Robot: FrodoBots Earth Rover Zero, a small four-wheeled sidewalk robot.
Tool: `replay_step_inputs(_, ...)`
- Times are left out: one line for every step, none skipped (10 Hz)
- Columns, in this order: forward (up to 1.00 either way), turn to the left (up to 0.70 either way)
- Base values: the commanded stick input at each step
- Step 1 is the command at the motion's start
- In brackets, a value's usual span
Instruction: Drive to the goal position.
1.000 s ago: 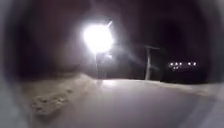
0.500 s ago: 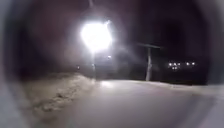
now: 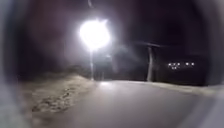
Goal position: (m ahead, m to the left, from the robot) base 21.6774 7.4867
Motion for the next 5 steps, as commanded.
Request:
replay_step_inputs(1.00, 0.00)
replay_step_inputs(1.00, 0.00)
replay_step_inputs(1.00, 0.00)
replay_step_inputs(1.00, 0.00)
replay_step_inputs(1.00, 0.00)
